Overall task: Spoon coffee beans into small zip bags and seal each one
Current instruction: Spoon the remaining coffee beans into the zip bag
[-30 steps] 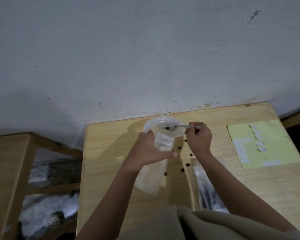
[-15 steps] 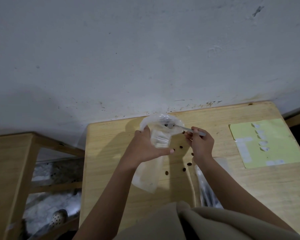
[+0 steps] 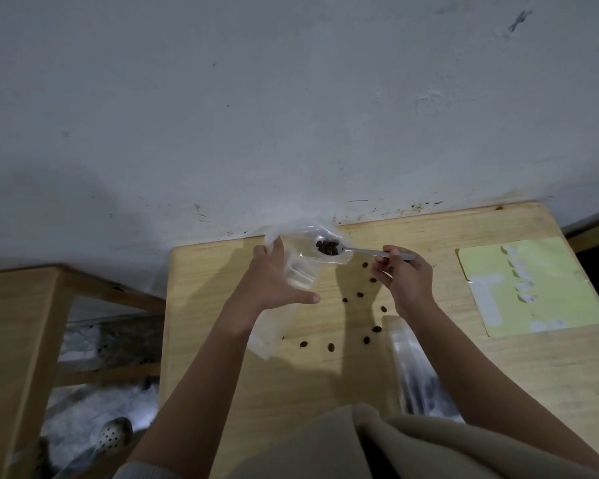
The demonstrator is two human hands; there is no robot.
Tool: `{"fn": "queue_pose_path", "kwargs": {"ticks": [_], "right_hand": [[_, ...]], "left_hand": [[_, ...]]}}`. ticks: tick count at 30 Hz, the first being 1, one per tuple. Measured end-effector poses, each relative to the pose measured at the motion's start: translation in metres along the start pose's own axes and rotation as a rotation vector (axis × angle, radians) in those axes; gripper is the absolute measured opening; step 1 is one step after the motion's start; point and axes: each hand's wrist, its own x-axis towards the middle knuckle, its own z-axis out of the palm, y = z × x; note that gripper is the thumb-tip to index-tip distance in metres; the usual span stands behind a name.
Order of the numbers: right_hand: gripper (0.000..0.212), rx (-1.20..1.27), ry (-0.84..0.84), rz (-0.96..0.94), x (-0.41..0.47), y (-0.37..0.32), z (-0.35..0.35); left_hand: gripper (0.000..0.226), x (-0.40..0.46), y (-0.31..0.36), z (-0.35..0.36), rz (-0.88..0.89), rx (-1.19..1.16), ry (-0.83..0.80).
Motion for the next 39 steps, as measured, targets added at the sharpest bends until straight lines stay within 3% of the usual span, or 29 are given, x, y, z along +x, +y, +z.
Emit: {"fn": "queue_pose_path", "kwargs": {"ticks": [18,23,27,30,34,39], "right_hand": [[0.018,-0.2,-0.25,-0.16,-0.011,-0.011,-0.007],[0.023,-0.369,-0.389,-0.445,-0.03,-0.01,0.003],[0.015,-0.541,-0.225,-0.875,-0.034,-0.005,-0.001],[0.021,-0.717,-0.187,-1.126,-0.026,0.004,-0.003],[0.025,-0.901,-0.173,-1.185,-0.015,0.017,0.003],[0.027,-0.934,-0.158,-1.139,-0.005,0.012,0.016]], "left_hand": [[0.139,-0.001,-0.014,0.015,0.049,-0.161,-0.001],[0.137,-0.001,-0.012,0.019,0.036,-0.172,0.005],[0.136,-0.002,-0.011,0.018,0.016,-0.221,0.003],[0.133,-0.003,-0.006,0.015,0.017,-0.233,0.007],[0.124,-0.004,0.002,0.01,0.013,-0.255,-0.002],[0.126,-0.006,0.006,0.004,0.006,-0.234,0.012]]}}
